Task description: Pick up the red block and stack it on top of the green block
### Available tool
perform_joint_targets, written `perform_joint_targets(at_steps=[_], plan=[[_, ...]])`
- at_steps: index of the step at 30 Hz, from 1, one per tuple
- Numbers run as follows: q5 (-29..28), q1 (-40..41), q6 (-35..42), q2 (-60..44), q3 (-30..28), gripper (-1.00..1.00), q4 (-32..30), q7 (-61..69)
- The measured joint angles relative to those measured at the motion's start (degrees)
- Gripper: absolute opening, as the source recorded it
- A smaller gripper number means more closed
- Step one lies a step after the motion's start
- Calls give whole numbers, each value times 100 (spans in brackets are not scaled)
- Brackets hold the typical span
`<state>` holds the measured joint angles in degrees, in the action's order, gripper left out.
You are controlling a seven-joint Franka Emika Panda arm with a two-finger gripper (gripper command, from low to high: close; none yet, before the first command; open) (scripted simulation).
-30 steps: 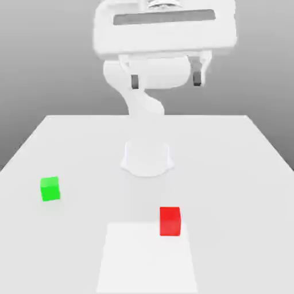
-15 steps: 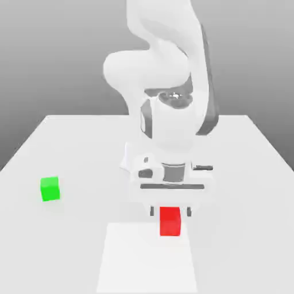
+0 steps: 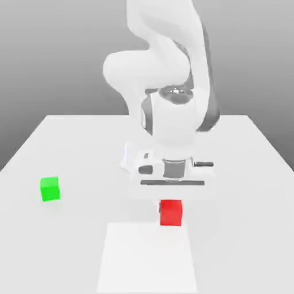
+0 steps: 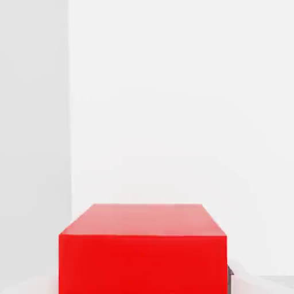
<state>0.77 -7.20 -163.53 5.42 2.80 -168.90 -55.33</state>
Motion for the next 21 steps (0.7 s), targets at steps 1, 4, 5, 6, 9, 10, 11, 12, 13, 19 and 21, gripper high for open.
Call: perform_joint_targets(at_steps=[1,4,5,6,9,10,11,12,13,19,21], plan=[[-46,118,109,123,-100,-100,-7,32],[-296,657,336,372,-534,-100,1,141],[-390,868,399,439,-687,-100,7,183],[-484,1082,459,502,-841,-100,14,225],[-765,1738,628,678,-1303,-100,32,356],[-858,1958,681,732,-1456,-100,37,401],[-948,2181,733,785,-1607,-100,42,448],[-1039,2403,783,834,-1759,-100,46,494],[-1128,2625,831,882,-1911,-100,50,542],[-1634,3957,1078,1105,-2816,-100,66,848],[-1696,4231,1084,1093,-3052,-100,75,960]])
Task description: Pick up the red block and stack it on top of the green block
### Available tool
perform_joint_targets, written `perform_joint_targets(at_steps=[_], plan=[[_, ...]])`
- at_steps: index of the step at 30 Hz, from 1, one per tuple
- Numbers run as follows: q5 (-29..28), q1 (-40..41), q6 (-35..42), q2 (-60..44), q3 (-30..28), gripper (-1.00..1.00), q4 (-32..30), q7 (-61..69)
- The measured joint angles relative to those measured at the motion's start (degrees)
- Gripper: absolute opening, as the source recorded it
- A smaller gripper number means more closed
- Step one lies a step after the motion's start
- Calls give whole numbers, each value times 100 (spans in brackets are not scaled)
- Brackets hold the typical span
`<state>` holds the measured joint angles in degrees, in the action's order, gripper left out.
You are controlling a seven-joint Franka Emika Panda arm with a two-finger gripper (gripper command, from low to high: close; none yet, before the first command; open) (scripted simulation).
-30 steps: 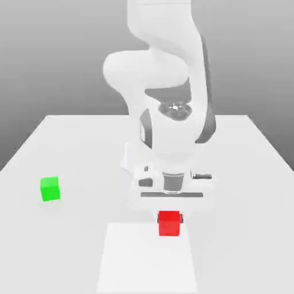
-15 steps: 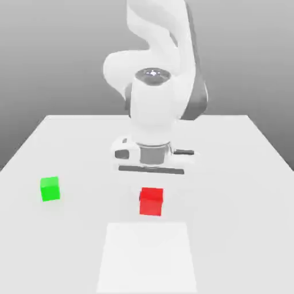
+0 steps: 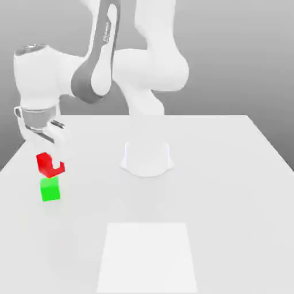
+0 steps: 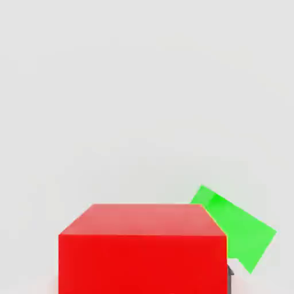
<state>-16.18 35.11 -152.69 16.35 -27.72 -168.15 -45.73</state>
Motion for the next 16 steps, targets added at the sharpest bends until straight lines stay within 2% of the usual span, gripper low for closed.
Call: perform_joint_targets(at_steps=[8,14,15,16], plan=[[728,-388,-736,-796,-336,-100,50,548],[1830,-610,-1519,-1643,-247,-100,30,1306],[1970,-649,-1598,-1731,-215,100,27,1402],[1970,-670,-1598,-1731,-215,100,27,1402]])
